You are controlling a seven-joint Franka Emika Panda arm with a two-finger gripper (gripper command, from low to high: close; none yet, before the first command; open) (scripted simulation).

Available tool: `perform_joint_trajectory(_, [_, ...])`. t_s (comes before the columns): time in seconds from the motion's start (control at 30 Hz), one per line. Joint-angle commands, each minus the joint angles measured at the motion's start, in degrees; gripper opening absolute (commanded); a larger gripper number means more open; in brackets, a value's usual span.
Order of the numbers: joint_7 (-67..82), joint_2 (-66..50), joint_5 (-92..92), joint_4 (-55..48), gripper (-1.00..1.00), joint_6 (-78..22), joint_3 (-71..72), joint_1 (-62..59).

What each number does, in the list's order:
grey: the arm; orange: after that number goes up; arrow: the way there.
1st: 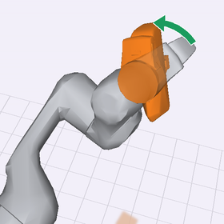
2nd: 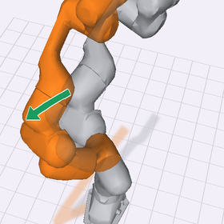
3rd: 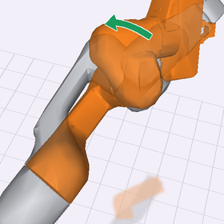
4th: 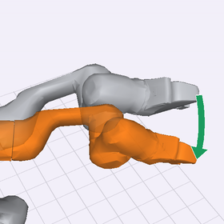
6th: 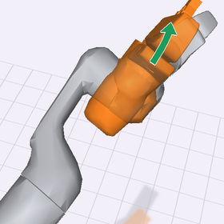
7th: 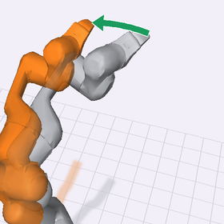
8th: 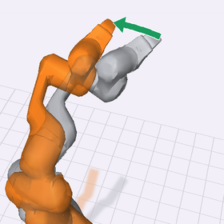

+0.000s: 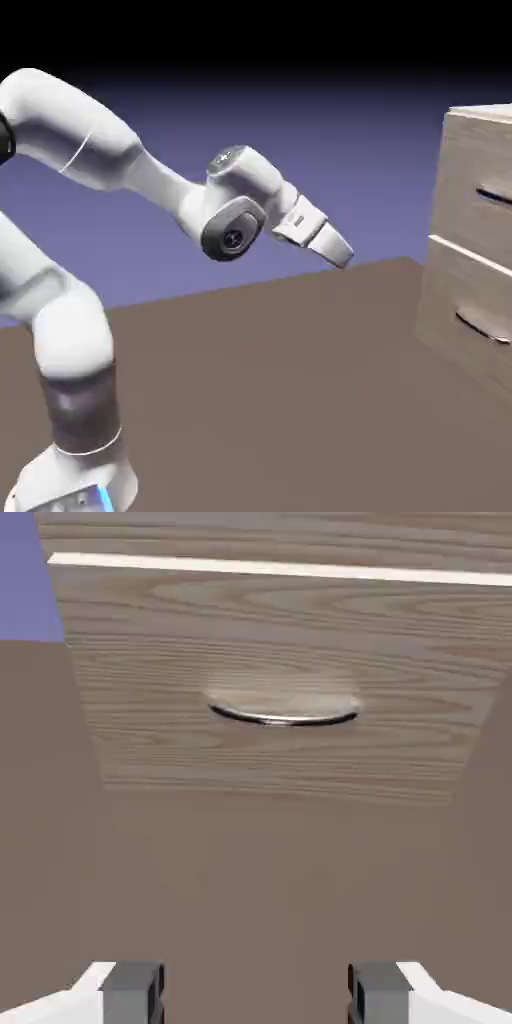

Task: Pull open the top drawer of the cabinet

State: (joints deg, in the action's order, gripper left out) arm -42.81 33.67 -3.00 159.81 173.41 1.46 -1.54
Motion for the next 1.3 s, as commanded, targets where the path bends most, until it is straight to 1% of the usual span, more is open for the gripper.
perform_joint_trajectory(0.0, [-0.29,0.84,-2.50,-0.99,0.00,-0.49,1.21,-1.85])
perform_joint_trajectory(1.27, [-11.43,32.84,-97.18,-38.50,0.00,-19.18,47.24,-71.92])
